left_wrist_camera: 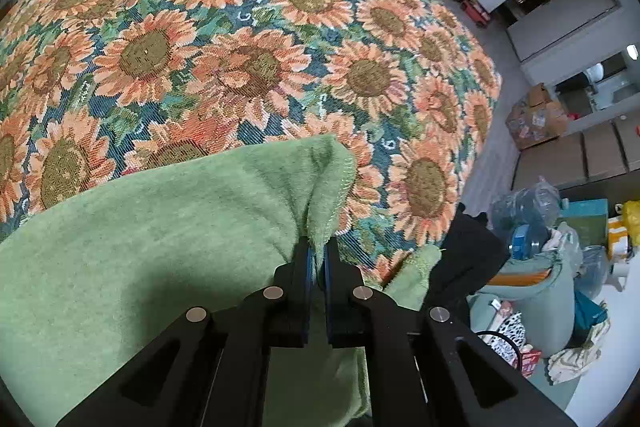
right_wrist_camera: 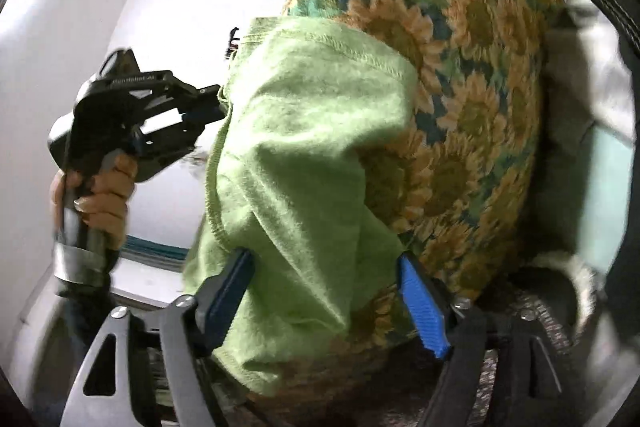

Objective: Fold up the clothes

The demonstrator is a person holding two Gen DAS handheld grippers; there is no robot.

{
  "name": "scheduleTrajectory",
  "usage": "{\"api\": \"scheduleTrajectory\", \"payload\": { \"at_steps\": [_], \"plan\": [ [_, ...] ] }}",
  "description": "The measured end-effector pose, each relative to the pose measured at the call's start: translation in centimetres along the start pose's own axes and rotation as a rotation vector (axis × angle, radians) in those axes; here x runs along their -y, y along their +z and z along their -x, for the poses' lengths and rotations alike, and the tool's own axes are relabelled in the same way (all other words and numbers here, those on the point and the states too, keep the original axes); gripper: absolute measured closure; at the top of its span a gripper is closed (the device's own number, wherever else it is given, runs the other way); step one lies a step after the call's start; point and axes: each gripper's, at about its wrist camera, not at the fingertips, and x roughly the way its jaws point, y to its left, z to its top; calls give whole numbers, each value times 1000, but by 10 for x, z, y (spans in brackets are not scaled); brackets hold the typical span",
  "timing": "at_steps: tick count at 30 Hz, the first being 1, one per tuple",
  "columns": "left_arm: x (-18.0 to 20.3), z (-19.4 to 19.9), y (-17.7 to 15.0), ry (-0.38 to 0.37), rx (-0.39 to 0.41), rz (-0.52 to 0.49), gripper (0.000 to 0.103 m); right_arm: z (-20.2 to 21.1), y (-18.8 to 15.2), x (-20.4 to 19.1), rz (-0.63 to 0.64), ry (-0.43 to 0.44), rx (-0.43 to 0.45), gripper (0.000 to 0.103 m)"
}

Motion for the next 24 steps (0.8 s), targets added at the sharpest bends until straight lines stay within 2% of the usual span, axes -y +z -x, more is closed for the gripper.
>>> {"api": "scheduleTrajectory", "payload": {
  "at_steps": [1,2,8,12,14,17,19,21,24],
  "plan": [
    [-1,2,0,-11,2,4,98,2,-1,1,-11,24,-4,81],
    [-2,6,0,-26,4,11,98,6,-2,-5,6,21,5,97],
    [-11,57,1,-150,68,31,98,34,-8,-63,208,-69,98,101],
    [-42,113,-12,-273,162,44,98,47,-17,-130,400,-65,132,101],
    [-65,137,-25,-307,213,61,98,42,-30,-167,508,-47,108,101],
    [-105,155,-55,-282,284,118,98,18,-59,-207,644,-27,-4,101],
    [-143,157,-76,-242,296,187,98,-9,-83,-220,728,-42,-97,101],
    [-173,148,-92,-212,281,254,98,-35,-104,-219,759,-59,-188,101],
    [-212,129,-113,-172,244,342,98,-68,-127,-203,736,-91,-311,101]
  ]
}}
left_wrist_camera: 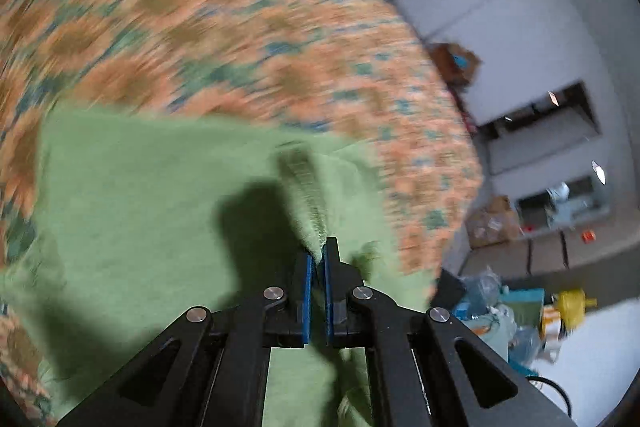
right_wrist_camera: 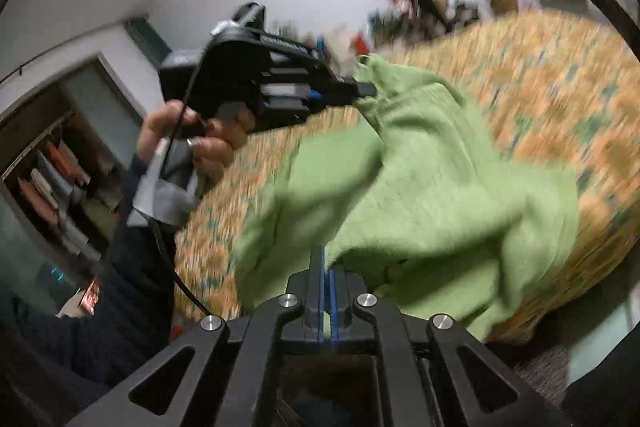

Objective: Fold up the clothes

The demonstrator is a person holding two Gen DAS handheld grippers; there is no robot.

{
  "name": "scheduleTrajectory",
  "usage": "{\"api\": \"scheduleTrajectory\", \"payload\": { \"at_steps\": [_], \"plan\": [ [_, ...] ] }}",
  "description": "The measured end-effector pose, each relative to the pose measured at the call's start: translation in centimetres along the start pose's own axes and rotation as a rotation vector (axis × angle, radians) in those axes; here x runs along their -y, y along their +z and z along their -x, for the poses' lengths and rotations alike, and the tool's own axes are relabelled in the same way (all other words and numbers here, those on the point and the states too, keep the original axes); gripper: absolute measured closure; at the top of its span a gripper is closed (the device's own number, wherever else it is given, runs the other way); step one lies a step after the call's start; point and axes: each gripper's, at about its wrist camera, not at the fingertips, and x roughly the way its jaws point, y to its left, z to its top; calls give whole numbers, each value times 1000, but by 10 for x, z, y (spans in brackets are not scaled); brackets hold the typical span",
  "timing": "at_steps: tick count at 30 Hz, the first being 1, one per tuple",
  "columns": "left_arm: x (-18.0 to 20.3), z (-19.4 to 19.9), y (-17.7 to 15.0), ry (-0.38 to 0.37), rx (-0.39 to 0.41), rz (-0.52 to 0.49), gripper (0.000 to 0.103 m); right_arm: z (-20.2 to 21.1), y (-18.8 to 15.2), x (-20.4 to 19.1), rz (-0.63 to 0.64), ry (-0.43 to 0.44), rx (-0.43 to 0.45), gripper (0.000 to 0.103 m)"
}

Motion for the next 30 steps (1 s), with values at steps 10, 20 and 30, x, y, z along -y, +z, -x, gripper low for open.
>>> {"api": "scheduleTrajectory", "payload": {
  "at_steps": [10,20,30],
  "plan": [
    [-7,-8,-14,89,-18,-43,98,31,-6,32,-175,-64,40,58],
    [-33,4,-12,-39,-9,39,98,15,44,34,-67,-261,82,88],
    [-81,63,-30,-61,83,135,78,-15,40,-71,138,220,-81,100]
  ]
}}
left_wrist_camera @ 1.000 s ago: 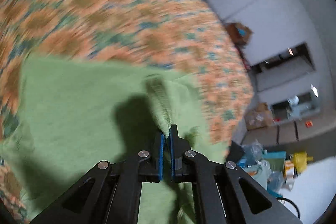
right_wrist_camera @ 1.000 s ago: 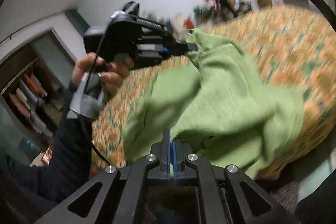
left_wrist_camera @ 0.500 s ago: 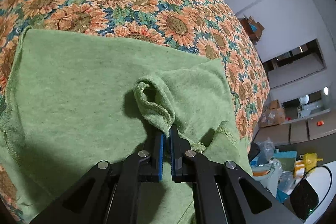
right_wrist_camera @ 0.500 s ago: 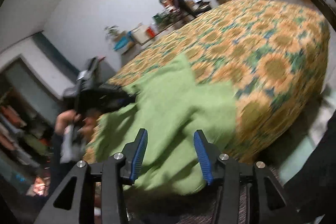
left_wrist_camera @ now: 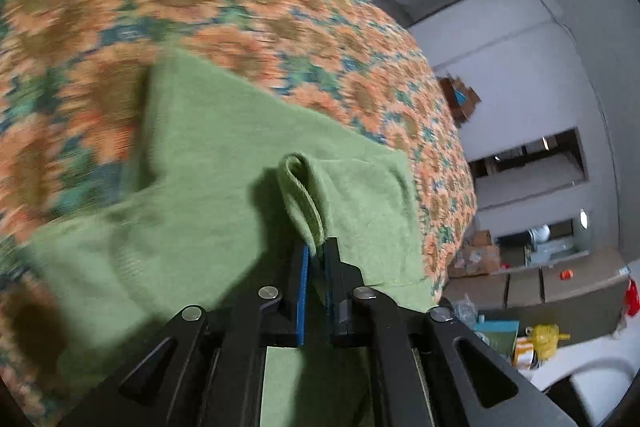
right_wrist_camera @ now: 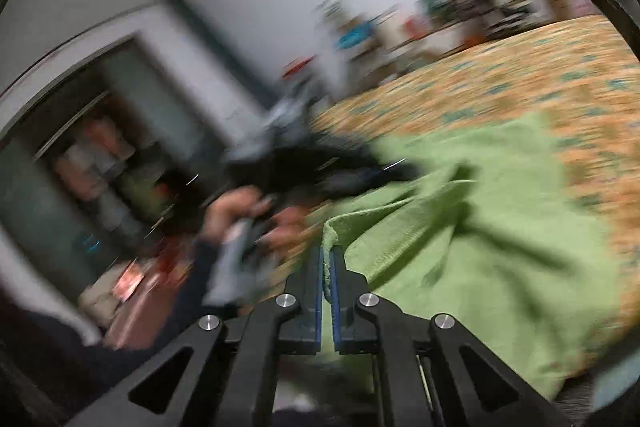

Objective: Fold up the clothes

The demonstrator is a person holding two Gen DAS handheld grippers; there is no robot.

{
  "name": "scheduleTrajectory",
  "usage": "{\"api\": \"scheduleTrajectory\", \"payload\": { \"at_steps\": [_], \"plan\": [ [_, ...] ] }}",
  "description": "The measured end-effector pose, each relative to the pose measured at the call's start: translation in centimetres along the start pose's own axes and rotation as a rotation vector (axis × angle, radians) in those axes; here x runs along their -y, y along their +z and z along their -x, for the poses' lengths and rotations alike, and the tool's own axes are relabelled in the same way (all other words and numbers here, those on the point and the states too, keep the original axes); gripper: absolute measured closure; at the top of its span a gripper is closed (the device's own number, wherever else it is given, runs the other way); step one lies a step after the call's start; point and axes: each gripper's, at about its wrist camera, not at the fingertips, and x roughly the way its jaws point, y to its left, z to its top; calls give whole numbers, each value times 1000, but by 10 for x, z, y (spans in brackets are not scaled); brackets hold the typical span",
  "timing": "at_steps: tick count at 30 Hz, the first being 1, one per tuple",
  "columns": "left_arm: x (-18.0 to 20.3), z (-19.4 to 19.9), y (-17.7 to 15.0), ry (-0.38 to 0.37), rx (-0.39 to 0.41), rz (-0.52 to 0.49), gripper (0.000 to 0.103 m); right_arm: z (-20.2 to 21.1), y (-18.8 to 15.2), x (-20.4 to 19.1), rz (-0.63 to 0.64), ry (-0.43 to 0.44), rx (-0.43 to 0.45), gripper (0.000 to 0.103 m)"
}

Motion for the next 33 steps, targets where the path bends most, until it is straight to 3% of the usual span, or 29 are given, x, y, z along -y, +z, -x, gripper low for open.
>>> {"api": "scheduleTrajectory", "payload": {
  "at_steps": [2,3,7,11,12,14,18,19,20,21,24,28,30,32,33],
  "plan": [
    [-3,20,-9,38,33,-14,52,-26,-9,-8,24,-1,-59,99],
    [-5,30,-13,57,49,-22,49,-37,-13,-7,16,-7,-87,99],
    [1,63,-33,125,91,-103,49,-73,-27,11,-70,-10,-177,94],
    [47,52,-63,229,37,-356,49,-65,-41,16,-91,-1,-215,64],
    [59,43,-70,255,12,-422,49,-56,-41,16,-91,-11,-201,60],
    [77,24,-84,289,-48,-531,49,-36,-34,19,-80,-92,-151,53],
    [103,-9,-102,347,-129,-685,49,-3,-25,36,-102,-291,-120,51],
    [103,-15,-102,369,-141,-688,49,2,-24,40,-106,-330,-123,51],
    [96,-19,-98,404,-156,-658,61,6,-23,43,-107,-364,-128,51],
    [88,-22,-93,427,-170,-622,100,10,-22,46,-108,-398,-133,51],
    [54,-11,-72,397,-204,-468,98,10,-19,53,-98,-456,-178,51],
    [32,-2,-55,344,-290,-352,98,14,-12,62,-96,-460,-247,51],
    [32,-3,-46,358,-358,-320,94,22,-8,67,-100,-472,-263,50],
    [37,-1,-38,404,-375,-300,90,30,-4,72,-101,-487,-274,48],
    [42,3,-32,418,-356,-292,82,35,-2,74,-102,-494,-280,46]
  ]
}}
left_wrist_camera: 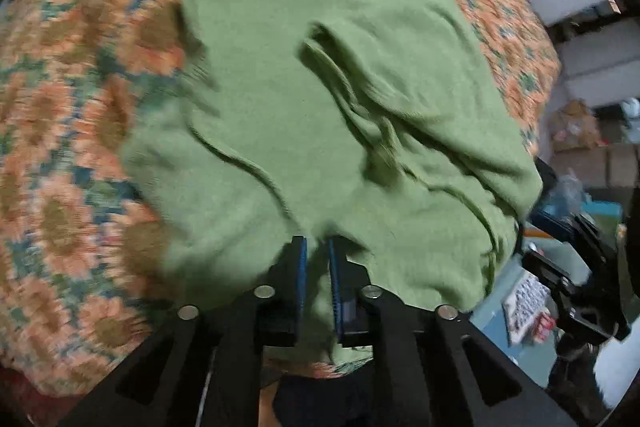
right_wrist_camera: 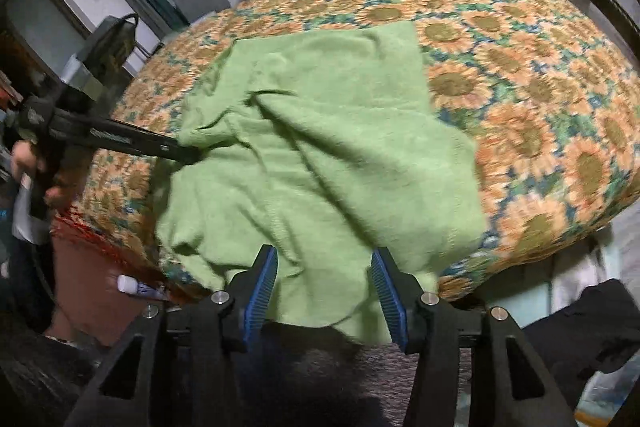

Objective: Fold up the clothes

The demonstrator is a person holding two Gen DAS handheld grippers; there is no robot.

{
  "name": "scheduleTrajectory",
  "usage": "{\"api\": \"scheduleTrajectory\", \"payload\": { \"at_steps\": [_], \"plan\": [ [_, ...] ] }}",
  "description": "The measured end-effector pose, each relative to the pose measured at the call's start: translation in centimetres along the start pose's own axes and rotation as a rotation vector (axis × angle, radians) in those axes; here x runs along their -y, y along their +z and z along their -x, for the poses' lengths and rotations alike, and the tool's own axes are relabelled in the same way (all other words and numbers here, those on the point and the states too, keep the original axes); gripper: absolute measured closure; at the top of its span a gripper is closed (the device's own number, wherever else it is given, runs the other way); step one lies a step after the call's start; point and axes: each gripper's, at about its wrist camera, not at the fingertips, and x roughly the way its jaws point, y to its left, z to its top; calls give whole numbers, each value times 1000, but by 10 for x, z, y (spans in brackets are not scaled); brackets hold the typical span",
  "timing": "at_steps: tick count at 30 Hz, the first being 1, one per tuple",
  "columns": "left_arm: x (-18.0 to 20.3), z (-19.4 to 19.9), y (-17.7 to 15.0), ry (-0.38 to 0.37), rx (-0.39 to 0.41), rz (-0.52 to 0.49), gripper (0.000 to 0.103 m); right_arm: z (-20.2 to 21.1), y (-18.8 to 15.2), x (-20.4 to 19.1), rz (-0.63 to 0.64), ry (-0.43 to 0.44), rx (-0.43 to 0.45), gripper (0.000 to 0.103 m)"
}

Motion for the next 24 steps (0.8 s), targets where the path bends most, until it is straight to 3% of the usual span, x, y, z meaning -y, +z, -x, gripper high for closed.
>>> {"api": "scheduleTrajectory", "payload": {
  "at_steps": [3,5,8,11,16,21,22,24],
  "plan": [
    [12,19,17,3,45,17,68,8,4,16,-39,-15,11,44],
    [31,23,33,-31,55,-5,68,13,8,30,-86,-21,33,43],
    [53,6,65,-11,13,-22,67,7,18,54,-173,-14,57,42],
    [54,-21,95,35,-56,36,67,-10,23,74,-240,0,23,42],
    [42,-34,122,31,-91,130,67,-17,27,84,-255,63,29,38],
    [36,-12,129,156,-21,109,66,-20,45,80,-207,68,26,38],
    [34,-9,129,165,-8,117,63,-21,49,79,-195,66,23,38],
    [29,-9,130,191,3,128,39,-25,59,80,-177,45,12,38]
  ]
}}
